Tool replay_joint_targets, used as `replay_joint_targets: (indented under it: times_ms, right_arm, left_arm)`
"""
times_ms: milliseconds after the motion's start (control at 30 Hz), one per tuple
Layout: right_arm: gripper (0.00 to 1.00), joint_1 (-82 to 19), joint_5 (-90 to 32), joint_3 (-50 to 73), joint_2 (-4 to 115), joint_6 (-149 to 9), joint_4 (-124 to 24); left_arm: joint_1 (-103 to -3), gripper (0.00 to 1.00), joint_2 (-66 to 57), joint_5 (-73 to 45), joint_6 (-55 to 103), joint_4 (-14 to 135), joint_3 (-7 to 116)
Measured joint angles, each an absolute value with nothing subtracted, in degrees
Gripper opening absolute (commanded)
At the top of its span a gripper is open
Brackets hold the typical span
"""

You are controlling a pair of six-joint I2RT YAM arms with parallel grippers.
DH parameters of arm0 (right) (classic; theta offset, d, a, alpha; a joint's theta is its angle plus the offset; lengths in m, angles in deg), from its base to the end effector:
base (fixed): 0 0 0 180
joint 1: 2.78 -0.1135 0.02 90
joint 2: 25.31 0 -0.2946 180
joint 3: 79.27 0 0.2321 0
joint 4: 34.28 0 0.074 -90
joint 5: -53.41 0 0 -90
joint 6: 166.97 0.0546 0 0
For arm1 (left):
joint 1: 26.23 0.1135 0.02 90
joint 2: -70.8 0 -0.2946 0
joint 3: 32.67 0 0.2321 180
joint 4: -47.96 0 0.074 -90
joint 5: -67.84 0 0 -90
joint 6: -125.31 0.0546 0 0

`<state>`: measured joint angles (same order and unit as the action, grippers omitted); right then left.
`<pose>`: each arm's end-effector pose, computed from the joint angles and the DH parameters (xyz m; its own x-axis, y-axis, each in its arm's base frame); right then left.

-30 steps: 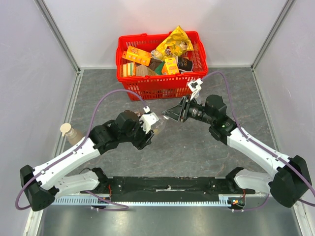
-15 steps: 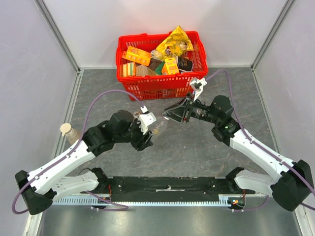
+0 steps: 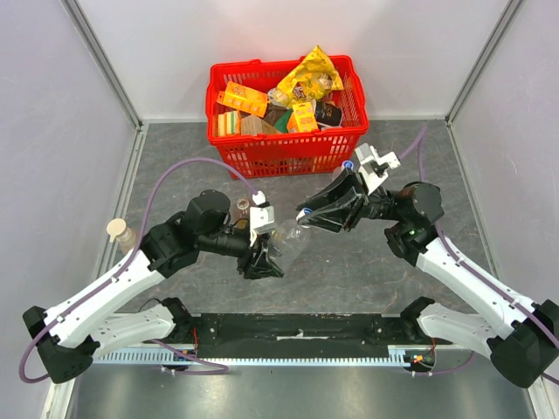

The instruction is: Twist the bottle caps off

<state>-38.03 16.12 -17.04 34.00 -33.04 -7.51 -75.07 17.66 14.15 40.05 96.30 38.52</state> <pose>0.1337 0.1477 0.4317 -0.3429 0.2724 -0.8990 -0.9389 -0.1293 0.3189 0.0848 -0.1461 0.3616 -0.2529 0.3904 -0.8852 0.9674 0.1135 -0.2263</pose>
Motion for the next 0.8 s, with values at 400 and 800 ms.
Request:
replay_joint_targets:
  times_ms: [400,800]
  right_arm:
    - [0.00,-39.2,22.9,-17.1,33.5,-25.0,9.3]
    - [0.02,-39.7,23.6,-18.0,32.1,-23.7,12.4]
  left_arm:
    - [-75.3,0.41,15.6,32.4,38.6,93.4,40.6]
    - [-75.5,0.41,13.7,38.5,37.3,91.0,40.6]
